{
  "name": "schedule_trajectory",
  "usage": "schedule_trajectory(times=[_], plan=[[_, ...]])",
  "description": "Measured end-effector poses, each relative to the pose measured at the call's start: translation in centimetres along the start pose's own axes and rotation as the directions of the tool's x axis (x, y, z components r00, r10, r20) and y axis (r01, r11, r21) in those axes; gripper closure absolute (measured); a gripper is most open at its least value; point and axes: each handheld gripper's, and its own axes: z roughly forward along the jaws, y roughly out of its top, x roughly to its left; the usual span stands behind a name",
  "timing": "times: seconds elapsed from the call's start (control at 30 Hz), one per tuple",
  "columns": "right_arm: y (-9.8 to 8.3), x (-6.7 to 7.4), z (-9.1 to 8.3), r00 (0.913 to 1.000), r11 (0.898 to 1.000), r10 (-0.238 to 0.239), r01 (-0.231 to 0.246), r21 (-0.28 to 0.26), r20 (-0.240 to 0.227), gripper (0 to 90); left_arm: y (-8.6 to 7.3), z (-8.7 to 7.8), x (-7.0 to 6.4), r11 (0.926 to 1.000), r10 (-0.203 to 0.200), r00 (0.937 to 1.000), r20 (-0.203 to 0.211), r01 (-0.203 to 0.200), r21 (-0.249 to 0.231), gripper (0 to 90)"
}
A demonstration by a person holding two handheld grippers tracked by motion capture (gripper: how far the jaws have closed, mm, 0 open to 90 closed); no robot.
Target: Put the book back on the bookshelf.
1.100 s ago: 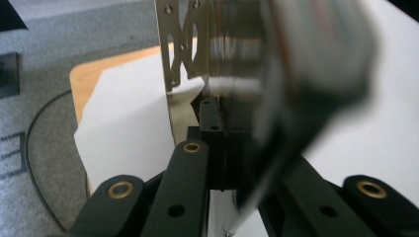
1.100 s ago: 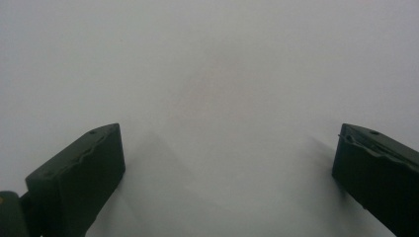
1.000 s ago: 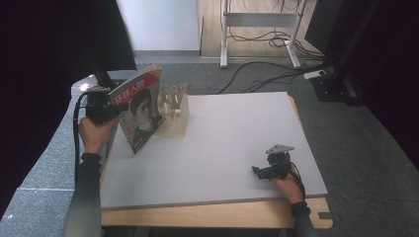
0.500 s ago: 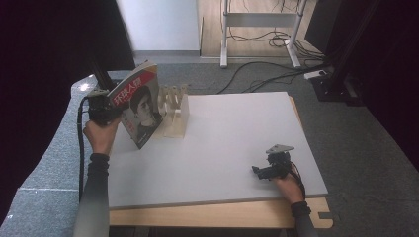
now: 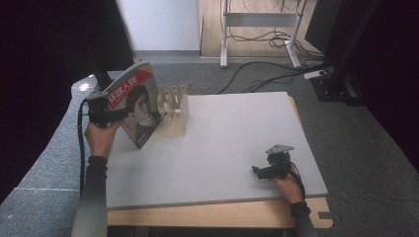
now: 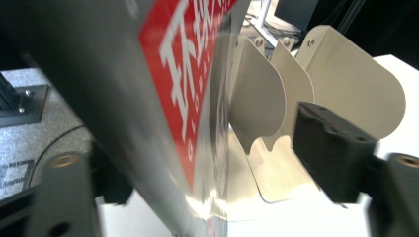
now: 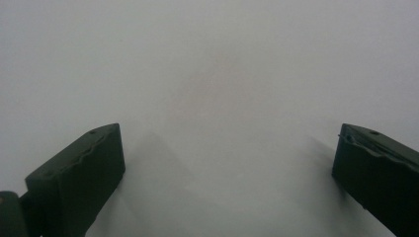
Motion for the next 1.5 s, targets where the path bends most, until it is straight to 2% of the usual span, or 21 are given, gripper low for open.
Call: schedule_trajectory(times=[0.1,0.27,0.47,0.57,0.7,1.0,1.17,1.37,1.5], plan=[[0.0,0.0,0.0,1.0,1.0,0.0,0.0,0.0,0.0,0.0,-0.2,-0.4,0.1,0.9999,-0.015,0.9998,0.012,0.015,0.008,14.0],[0.0,0.0,0.0,1.0,1.0,-0.001,0.001,0.0,0.0,0.0,-0.6,-1.6,0.0,0.9999,-0.009,0.9993,0.036,0.009,0.006,9.5],[0.0,0.0,0.0,1.0,1.0,-0.001,0.001,0.0,0.001,0.0,-1.2,-3.1,-0.4,0.9998,0.01,0.999,0.043,-0.011,0.014,3.5],[0.0,0.0,0.0,1.0,1.0,-0.001,0.001,0.0,0.001,0.0,-1.5,-3.7,-0.9,0.9992,0.026,0.9982,0.053,-0.027,0.03,0.9],[0.0,0.0,0.0,1.0,1.0,0.001,-0.001,0.001,0.001,0.0,-1.9,-4.6,-1.8,0.9966,0.069,0.9964,0.049,-0.071,0.043,0.0],[0.0,0.0,0.0,1.0,1.0,0.0,0.0,0.001,0.001,0.0,-2.9,-6.1,-3.9,0.9914,0.123,0.9899,0.072,-0.125,0.036,0.0],[0.0,0.0,0.0,1.0,1.0,0.0,0.0,0.0,0.001,0.0,-3.6,-6.5,-5.8,0.9859,0.159,0.9802,0.117,-0.164,0.032,0.0],[0.0,0.0,0.0,1.0,1.0,0.001,-0.001,0.001,0.001,0.0,-4.7,-6.2,-8.4,0.9727,0.221,0.9591,0.177,-0.23,0.032,0.0],[0.0,0.0,0.0,1.0,1.0,0.002,-0.002,0.001,0.001,0.0,-5.8,-5.7,-9.8,0.9673,0.239,0.946,0.219,-0.252,0.033,0.0]])
